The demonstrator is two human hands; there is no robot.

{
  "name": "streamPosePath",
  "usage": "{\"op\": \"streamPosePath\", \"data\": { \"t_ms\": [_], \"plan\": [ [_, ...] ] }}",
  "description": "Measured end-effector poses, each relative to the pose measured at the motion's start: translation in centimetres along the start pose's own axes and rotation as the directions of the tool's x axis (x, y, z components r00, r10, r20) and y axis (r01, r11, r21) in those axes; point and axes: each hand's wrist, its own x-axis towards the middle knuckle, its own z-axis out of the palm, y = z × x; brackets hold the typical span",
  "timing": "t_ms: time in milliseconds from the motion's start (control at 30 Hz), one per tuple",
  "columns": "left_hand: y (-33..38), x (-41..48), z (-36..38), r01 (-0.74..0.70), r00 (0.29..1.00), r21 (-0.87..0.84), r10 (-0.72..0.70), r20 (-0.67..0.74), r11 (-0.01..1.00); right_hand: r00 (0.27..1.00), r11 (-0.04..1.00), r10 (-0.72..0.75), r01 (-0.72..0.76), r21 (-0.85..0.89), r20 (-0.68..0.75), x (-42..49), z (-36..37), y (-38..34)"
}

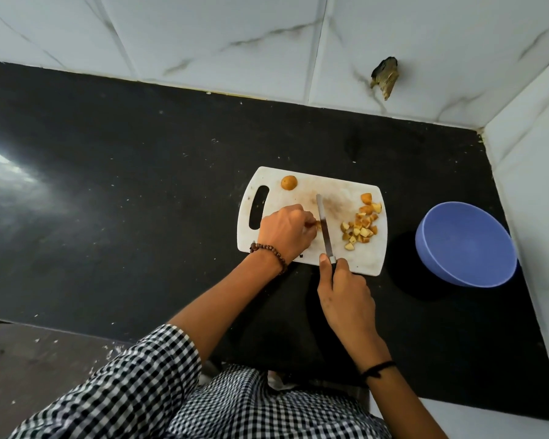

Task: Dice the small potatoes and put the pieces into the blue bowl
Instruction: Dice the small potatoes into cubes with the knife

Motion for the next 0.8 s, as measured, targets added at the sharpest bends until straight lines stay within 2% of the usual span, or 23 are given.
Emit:
{"op": "streamPosePath", "data": {
  "t_ms": [500,800],
  "plan": [
    [-0.3,0.4,0.4,-0.026,0.999,-0.013,0.027,0.031,1.000,0.990,0.999,0.052,-0.052,-0.004,0.133,1.0,-0.3,-1.2],
    [0.2,0.3,0.2,0.034,0.998,-0.007,-0.033,0.052,0.999,0.983,0.990,0.073,-0.051,-0.134,0.167,1.7,-1.5,-1.9]
  ]
}}
